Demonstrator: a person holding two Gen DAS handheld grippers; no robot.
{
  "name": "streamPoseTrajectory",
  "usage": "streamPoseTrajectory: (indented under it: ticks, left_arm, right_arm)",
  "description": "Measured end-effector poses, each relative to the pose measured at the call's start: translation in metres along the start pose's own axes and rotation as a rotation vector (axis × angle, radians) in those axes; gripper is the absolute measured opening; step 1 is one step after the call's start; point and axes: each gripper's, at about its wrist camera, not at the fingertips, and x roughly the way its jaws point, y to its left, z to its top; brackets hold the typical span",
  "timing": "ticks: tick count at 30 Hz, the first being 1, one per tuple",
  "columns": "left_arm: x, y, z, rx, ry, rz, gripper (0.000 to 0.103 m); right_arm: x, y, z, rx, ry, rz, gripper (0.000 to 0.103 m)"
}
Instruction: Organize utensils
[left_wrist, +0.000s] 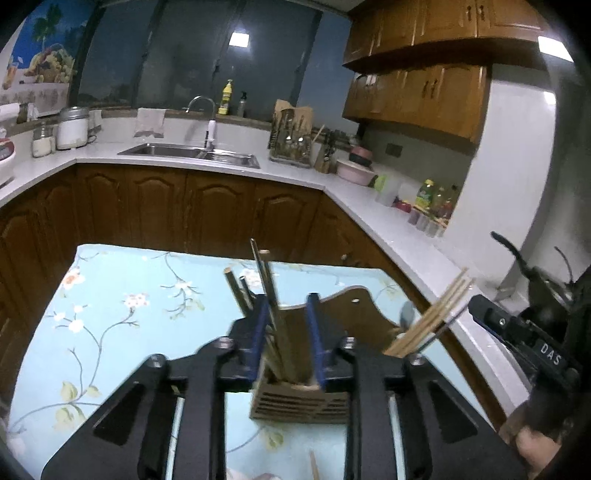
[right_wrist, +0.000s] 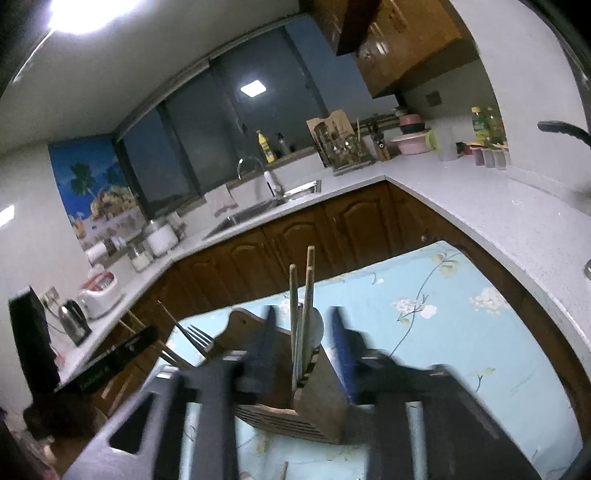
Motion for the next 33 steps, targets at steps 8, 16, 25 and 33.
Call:
streamPoseTrajectory:
  ticks: [8, 16, 25, 33]
  left_arm:
    - [-0.044, 0.000, -0.017, -0.011, -0.077, 0.035, 0.064]
    - [-0.080, 0.024, -0.068, -0.093, -0.036, 0.064, 0.072]
    - [-0.123, 0.048, -0.142, -0.191, 0.021, 0.103, 0.075]
    - [-0.161, 0.044, -0.182, -0.177, 0.012, 0.113, 0.077]
  right_arm:
    - [-0.042, 0.000, -0.006, 0.010, -0.083, 0.012, 0.078]
    - [-0.066, 0.001, -0.044, 0.011, -0.039, 0.032, 0.082]
    - [-0.085, -0.003, -0.118, 0.014, 0.079, 0.040, 0.083]
    - [-0.121, 0.008, -0.166, -0.085, 0.077, 0.006, 0.085]
